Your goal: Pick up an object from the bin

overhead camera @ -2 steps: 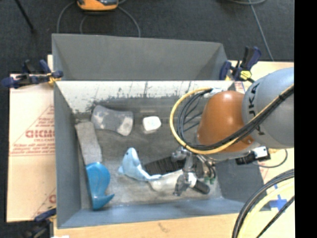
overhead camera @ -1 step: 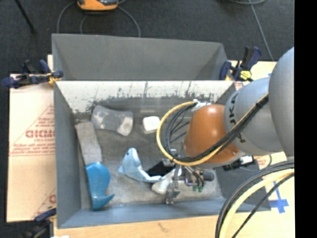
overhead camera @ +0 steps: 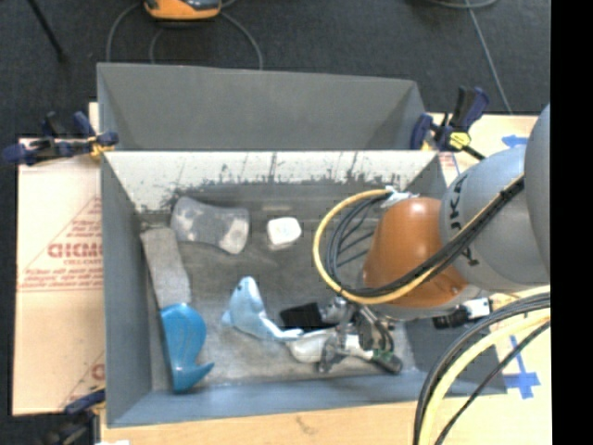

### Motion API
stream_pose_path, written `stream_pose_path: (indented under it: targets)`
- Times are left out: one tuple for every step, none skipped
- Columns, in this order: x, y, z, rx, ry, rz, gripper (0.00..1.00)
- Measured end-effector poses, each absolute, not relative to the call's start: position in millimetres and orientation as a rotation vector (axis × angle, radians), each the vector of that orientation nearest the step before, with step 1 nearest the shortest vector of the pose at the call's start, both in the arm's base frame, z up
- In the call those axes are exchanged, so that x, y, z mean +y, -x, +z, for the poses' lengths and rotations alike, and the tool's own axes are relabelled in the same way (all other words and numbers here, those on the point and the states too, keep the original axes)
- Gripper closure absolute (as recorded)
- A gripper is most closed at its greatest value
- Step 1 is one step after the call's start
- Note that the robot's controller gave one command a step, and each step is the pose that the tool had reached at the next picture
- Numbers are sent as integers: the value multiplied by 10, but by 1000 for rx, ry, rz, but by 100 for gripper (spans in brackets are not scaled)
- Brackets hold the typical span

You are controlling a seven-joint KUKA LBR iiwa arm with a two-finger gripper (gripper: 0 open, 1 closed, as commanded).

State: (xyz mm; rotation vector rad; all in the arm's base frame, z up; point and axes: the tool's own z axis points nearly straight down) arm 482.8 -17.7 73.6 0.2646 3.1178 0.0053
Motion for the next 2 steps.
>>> stream_pose_path:
  targets:
    - [-177, -4828, 736, 3118, -265, 5, 100]
    - [-178, -4817, 775, 3122, -265, 4, 100]
